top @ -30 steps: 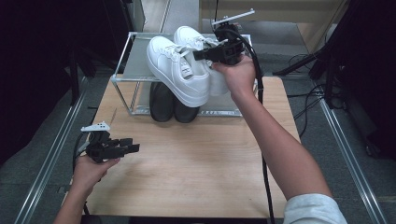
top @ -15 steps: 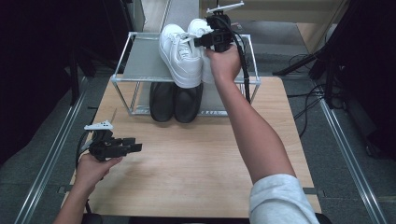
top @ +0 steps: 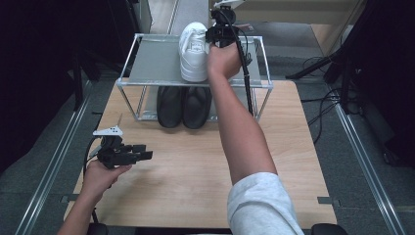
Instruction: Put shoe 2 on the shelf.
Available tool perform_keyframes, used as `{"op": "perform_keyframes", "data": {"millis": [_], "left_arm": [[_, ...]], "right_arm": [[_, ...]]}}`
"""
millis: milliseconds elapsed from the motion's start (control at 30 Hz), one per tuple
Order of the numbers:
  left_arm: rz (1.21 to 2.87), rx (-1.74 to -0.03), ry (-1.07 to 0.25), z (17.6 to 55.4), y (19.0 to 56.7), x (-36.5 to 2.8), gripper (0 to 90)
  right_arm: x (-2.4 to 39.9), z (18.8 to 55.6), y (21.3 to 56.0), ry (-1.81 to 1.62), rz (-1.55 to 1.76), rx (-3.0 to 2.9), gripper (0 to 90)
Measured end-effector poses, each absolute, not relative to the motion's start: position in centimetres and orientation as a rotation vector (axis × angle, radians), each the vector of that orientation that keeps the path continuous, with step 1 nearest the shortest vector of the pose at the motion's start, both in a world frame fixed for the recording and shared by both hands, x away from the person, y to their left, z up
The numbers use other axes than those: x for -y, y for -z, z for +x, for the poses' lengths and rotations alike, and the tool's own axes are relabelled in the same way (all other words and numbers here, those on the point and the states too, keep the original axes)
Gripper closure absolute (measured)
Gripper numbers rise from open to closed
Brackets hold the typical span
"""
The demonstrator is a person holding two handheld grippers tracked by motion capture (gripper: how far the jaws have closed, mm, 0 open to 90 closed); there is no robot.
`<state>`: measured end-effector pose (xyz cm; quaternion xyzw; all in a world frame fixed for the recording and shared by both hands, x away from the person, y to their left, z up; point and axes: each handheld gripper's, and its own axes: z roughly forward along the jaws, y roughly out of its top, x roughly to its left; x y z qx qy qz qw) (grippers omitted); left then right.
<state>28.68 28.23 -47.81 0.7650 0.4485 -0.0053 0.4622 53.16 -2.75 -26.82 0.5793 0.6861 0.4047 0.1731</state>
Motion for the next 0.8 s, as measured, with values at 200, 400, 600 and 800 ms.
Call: {"op": "perform_keyframes", "data": {"millis": [200,400,600,800], "left_arm": [[1.899,-1.095,0.019,28.8,47.9,-28.0,45.9],[1.901,-1.093,0.013,28.7,47.8,-28.0,45.8],[1.89,-1.1,0.011,28.5,47.8,-28.2,45.9],[1.889,-1.101,0.012,28.4,47.8,-28.2,45.8]], "right_arm": [[2.3,53.1,27.6,-1.14,1.697,-1.914,78.5],[1.5,52.9,27.7,-1.103,1.673,-1.912,76.4],[1.1,52.6,27.8,-1.071,1.629,-1.922,73.8],[1.1,52.6,27.8,-1.056,1.602,-1.932,69.5]]}}
